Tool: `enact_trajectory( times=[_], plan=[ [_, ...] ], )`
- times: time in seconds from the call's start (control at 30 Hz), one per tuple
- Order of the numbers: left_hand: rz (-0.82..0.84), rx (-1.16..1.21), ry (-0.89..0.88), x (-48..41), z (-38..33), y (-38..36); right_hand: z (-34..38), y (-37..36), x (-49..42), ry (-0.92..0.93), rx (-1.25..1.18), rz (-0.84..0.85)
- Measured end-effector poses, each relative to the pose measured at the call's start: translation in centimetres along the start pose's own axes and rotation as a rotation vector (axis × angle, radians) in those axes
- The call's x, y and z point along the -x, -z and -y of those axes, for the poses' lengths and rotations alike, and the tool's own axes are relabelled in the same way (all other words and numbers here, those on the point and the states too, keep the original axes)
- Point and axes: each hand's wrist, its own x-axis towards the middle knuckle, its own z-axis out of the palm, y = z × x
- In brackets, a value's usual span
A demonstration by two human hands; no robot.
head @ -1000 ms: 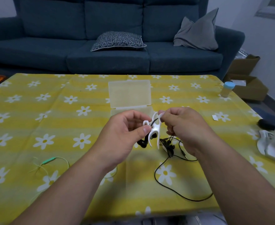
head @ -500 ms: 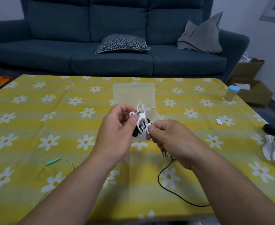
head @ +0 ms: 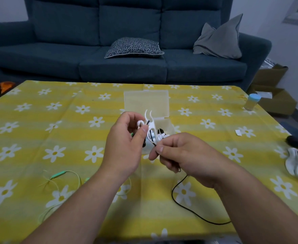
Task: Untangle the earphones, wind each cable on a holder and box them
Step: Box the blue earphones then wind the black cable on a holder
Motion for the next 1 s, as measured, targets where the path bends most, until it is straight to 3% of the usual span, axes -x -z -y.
enact_trajectory(
  times=[0.33,0.6,0.83,1.0],
  plan=[
    [0.129,-0.040,-0.011,0.0,0.1,0.1,1.1,1.4,0.6,0.078,0.134,-0.002],
    [0.390,-0.013,0.042,0.5,-0.5,0.0,1.7,3.5,0.7,0.160,0.127,-0.225],
    [0.444,0.092,0.097,0.7,-0.7,-0.3,0.7,4.4,-0.1,0.119,0.058,-0.484],
    [0.508,0.239,0.186,0.9,-0.7,-0.4,0.4,4.2,-0.5,0.099,0.085,-0.518]
  ],
)
